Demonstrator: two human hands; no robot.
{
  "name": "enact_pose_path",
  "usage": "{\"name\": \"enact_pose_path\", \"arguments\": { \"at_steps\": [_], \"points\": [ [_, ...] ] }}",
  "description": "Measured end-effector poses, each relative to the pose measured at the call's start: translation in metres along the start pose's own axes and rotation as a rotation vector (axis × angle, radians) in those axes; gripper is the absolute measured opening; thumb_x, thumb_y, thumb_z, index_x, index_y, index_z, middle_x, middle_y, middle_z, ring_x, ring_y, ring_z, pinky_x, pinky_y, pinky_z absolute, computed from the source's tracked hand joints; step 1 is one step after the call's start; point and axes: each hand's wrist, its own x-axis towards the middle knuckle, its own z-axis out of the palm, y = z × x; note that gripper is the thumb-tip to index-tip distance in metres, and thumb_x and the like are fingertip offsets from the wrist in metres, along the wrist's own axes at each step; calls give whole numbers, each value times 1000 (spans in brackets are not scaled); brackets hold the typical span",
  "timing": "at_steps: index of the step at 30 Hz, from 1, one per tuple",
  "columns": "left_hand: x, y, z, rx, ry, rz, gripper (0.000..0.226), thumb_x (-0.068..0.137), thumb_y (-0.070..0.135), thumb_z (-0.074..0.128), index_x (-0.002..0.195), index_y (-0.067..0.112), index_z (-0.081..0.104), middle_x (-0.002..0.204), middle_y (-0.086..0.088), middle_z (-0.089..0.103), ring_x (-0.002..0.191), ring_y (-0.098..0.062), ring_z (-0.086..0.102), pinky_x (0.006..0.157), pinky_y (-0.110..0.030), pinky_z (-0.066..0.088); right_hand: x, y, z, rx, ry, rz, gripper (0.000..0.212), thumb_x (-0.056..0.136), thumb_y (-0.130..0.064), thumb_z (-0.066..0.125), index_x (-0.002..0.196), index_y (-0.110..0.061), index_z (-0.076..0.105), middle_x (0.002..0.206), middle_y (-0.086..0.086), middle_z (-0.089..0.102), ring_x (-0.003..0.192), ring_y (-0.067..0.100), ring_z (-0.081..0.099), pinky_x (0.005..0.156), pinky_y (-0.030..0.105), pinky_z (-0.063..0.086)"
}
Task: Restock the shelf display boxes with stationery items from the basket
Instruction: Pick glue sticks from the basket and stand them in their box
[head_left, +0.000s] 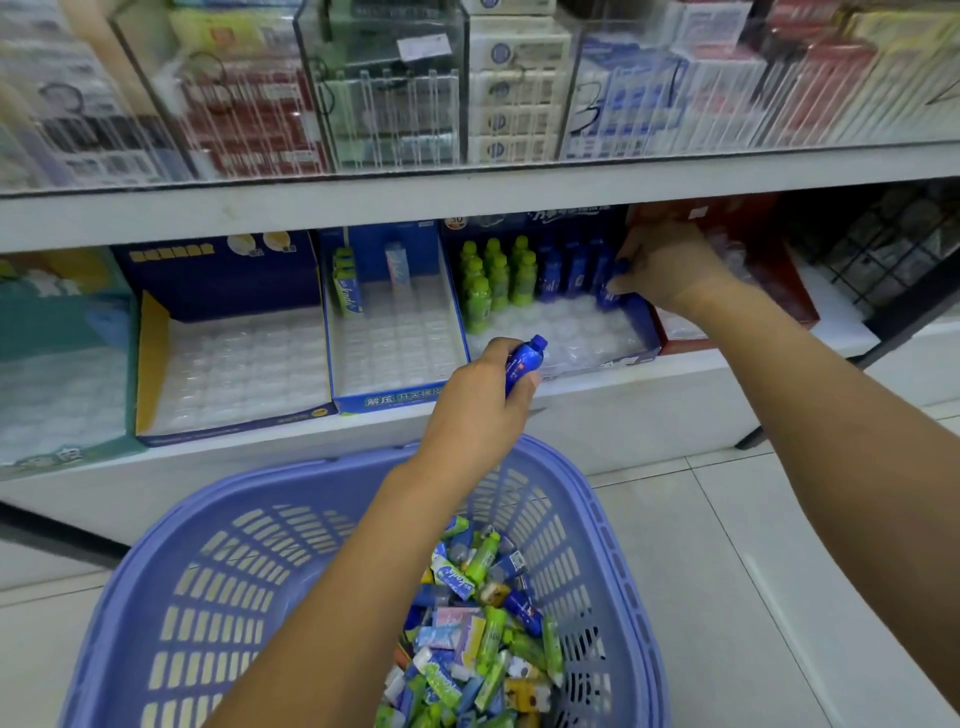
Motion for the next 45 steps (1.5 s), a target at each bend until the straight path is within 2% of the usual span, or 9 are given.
{"name": "enact_pose_path", "arguments": {
  "at_steps": [9, 12, 14, 16, 20, 24, 27, 31, 45],
  "points": [
    [-1, 5, 3, -84, 57, -15, 32, 96, 30, 52, 128, 27, 47, 101, 4, 59, 88, -18, 59, 76, -30, 49, -13, -21, -17, -13, -48, 45, 44, 83, -23, 69, 120, -2, 59, 124, 18, 58, 114, 33, 52, 94, 34, 45],
    [-1, 4, 9, -81, 96, -36, 34, 95, 30, 53, 128, 27, 47, 98, 6, 58, 85, -17, 57, 72, -28, 46, -41, -42, -9, 360, 118, 85, 39, 80, -32, 72, 109, -8, 61, 97, 11, 64, 84, 21, 59, 66, 24, 43],
    [0, 5, 12, -77, 135, -35, 34, 94, 29, 54, 127, 28, 47, 95, 5, 60, 82, -17, 58, 68, -28, 44, -66, -59, 0, 689, -18, 89, 35, 75, -38, 76, 96, -15, 63, 79, 2, 65, 65, 13, 61, 56, 19, 45],
    [0, 4, 12, -104, 162, -37, 33, 94, 27, 55, 126, 27, 49, 93, 3, 63, 83, -19, 60, 67, -29, 46, -86, -71, 9, 833, -200, 54, 27, 73, -33, 78, 92, -18, 65, 76, 0, 67, 68, 14, 67, 65, 27, 54],
    [0, 3, 14, -92, 178, -36, 37, 93, 29, 57, 128, 27, 49, 102, 0, 68, 89, -19, 63, 69, -27, 46, -95, -70, 17, 961, -217, 80, 19, 75, -17, 78, 88, -21, 64, 77, 2, 70, 77, 18, 70, 79, 33, 56],
    [-1, 0, 19, 27, 103, -3, 50, 94, 32, 53, 142, 26, 37, 123, -2, 63, 109, -21, 59, 85, -32, 48, -72, -51, 16, 822, 16, 77, 20, 76, -18, 76, 93, -19, 65, 82, 0, 67, 76, 15, 64, 75, 29, 50],
    [-5, -5, 25, 234, -20, 81, 48, 95, 20, 50, 142, 19, 40, 145, -4, 44, 136, -20, 37, 111, -28, 26, -45, -28, 11, 525, 243, 49, 25, 78, -16, 73, 102, -14, 65, 91, 2, 66, 81, 17, 58, 74, 25, 45],
    [-8, -10, 27, 298, -37, 146, 50, 95, 16, 48, 144, 18, 37, 153, -1, 32, 143, -16, 22, 115, -21, 8, -22, -14, 16, 185, 137, -15, 29, 82, -18, 68, 110, -15, 61, 104, 10, 67, 107, 29, 51, 84, 33, 45],
    [-16, -8, 14, 208, -90, 159, 50, 96, 15, 48, 145, 17, 36, 154, 0, 29, 144, -13, 20, 112, -14, 7, -14, -50, -17, -170, -145, -93, 37, 83, -20, 69, 116, -5, 60, 120, 17, 59, 109, 33, 56, 89, 36, 49]
  ]
}}
